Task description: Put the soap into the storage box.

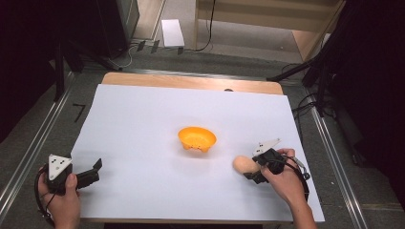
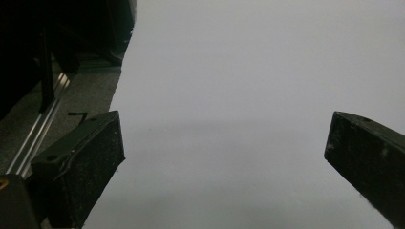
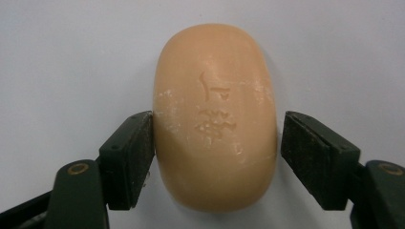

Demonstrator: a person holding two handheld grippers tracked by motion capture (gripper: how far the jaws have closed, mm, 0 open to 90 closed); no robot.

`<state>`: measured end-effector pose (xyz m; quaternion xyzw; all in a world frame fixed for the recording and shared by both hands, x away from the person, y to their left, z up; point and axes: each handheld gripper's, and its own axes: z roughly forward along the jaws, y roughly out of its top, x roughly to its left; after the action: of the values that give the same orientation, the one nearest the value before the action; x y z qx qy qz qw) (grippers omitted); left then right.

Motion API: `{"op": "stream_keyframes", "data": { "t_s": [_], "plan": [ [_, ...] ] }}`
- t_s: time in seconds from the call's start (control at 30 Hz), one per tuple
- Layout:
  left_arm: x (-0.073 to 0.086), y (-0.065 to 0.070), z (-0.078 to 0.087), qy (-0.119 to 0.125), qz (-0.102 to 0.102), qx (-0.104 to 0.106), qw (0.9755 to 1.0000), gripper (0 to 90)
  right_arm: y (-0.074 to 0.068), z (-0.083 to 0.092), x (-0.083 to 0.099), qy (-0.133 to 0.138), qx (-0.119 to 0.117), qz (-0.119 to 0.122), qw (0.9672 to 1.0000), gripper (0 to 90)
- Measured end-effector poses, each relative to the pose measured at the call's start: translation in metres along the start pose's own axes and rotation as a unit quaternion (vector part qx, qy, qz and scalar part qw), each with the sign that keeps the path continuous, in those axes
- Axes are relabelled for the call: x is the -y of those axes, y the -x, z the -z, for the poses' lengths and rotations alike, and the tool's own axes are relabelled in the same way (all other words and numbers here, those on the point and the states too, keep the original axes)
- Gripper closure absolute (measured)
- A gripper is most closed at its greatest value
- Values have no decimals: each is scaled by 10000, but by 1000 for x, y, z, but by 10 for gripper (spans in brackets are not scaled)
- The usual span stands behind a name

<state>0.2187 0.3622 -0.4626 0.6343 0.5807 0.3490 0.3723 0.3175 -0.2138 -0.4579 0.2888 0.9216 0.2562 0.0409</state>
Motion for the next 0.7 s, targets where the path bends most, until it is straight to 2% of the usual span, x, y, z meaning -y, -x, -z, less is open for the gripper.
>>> {"op": "stream_keyframes", "data": {
  "t_s": [0.13, 0.33, 0.5, 0.67, 0.7],
  "plan": [
    [0, 0, 0, 4, 3, -2, 10000, 2, -1, -4, -1, -78, 65, 6, 9999, 325],
    [0, 0, 0, -2, -2, -2, 10000, 2, -3, -5, -1, -43, 155, 29, 9999, 330],
    [0, 0, 0, -10, -10, -8, 10000, 1, -1, -6, 1, 77, 145, 65, 9998, 333],
    [0, 0, 0, 1, -6, -6, 10000, 2, -6, -7, 5, 203, 341, 4, 9992, 331],
    [0, 0, 0, -10, -16, -9, 10000, 2, -7, -7, 6, 262, 359, 82, 9990, 330]
  ]
}}
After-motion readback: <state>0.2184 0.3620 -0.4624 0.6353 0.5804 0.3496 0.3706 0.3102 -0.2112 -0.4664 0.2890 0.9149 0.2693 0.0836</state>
